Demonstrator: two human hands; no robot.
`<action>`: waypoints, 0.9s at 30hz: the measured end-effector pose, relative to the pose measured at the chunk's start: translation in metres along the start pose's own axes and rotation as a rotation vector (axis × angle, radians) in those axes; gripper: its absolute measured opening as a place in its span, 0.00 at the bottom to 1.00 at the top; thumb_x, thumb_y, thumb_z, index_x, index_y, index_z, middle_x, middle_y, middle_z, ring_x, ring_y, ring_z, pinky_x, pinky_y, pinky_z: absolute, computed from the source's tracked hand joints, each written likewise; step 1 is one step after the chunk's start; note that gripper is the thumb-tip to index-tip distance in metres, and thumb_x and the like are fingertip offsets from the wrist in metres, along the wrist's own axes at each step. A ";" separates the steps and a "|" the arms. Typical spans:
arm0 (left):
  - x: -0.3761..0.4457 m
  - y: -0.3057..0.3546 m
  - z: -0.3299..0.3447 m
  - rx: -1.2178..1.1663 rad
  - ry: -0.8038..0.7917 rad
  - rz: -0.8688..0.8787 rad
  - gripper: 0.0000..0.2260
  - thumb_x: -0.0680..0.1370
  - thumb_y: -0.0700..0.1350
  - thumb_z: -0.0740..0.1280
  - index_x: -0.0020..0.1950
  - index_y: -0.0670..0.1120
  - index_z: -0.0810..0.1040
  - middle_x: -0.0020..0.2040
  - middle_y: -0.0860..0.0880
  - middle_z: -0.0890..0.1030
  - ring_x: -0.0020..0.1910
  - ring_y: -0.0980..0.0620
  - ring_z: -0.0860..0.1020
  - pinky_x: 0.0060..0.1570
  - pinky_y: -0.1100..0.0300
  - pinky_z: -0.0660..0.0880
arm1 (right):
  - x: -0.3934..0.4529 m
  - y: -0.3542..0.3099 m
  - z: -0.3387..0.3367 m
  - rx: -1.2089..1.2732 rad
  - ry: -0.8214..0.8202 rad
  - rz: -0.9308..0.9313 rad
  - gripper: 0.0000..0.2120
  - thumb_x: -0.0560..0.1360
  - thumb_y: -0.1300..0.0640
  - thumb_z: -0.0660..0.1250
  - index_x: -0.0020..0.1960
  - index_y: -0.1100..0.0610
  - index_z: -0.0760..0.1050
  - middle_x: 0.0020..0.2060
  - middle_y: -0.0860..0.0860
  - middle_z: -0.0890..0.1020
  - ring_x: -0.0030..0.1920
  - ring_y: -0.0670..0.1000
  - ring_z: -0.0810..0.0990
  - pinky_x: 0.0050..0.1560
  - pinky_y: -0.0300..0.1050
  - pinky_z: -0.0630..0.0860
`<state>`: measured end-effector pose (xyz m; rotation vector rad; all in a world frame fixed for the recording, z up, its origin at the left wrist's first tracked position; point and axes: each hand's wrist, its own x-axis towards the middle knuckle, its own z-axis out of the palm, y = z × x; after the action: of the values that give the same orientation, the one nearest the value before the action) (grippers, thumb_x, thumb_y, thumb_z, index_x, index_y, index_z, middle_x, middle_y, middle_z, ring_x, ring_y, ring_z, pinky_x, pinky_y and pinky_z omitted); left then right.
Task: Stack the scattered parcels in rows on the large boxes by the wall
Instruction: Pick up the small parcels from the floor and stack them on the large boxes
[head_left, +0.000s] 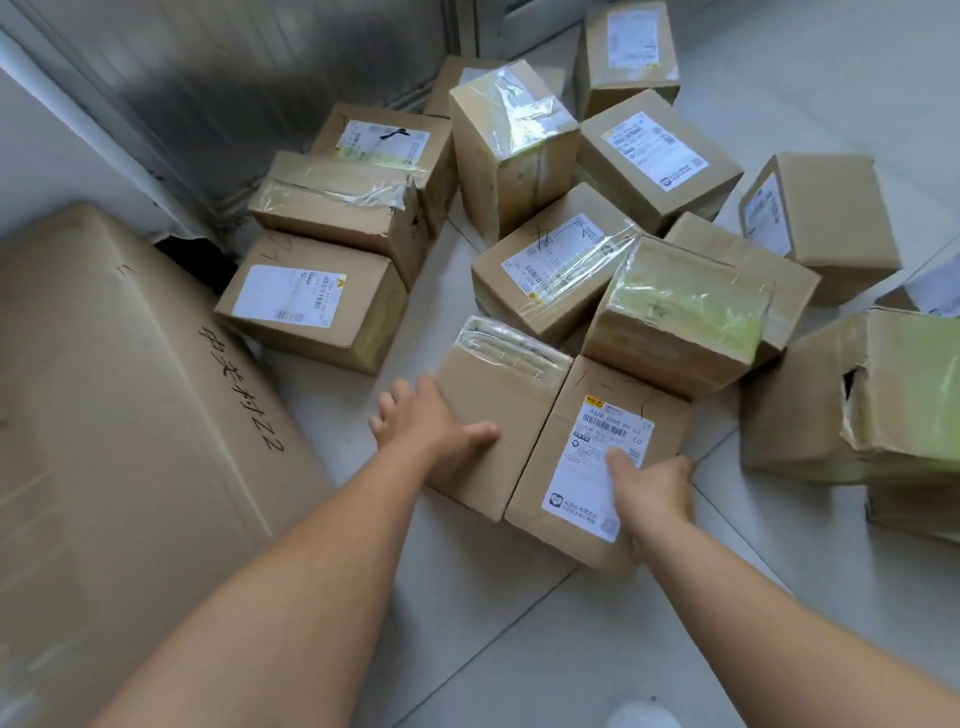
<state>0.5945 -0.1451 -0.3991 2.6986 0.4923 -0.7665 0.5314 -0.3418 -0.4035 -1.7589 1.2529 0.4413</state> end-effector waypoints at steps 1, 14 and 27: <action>-0.009 0.002 0.007 -0.039 -0.035 -0.005 0.41 0.64 0.67 0.71 0.69 0.48 0.64 0.68 0.44 0.65 0.69 0.43 0.61 0.67 0.49 0.60 | 0.001 0.005 -0.012 0.009 0.020 0.006 0.28 0.76 0.49 0.67 0.66 0.63 0.61 0.60 0.59 0.76 0.56 0.63 0.77 0.51 0.51 0.74; -0.062 0.005 0.046 -0.570 -0.241 -0.078 0.30 0.68 0.53 0.76 0.66 0.50 0.69 0.55 0.53 0.76 0.54 0.50 0.76 0.59 0.54 0.73 | 0.004 0.069 -0.065 0.364 -0.176 0.179 0.38 0.67 0.58 0.78 0.71 0.47 0.61 0.54 0.50 0.82 0.48 0.56 0.84 0.51 0.62 0.80; -0.129 -0.004 -0.044 -0.655 -0.204 -0.086 0.23 0.67 0.55 0.77 0.56 0.55 0.70 0.50 0.55 0.77 0.52 0.51 0.77 0.54 0.57 0.74 | -0.085 0.027 -0.118 0.402 -0.220 0.082 0.34 0.69 0.61 0.76 0.67 0.48 0.63 0.50 0.49 0.82 0.45 0.54 0.84 0.45 0.55 0.81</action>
<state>0.5096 -0.1571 -0.2932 1.9863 0.6720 -0.7320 0.4472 -0.3932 -0.2933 -1.2895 1.1652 0.3865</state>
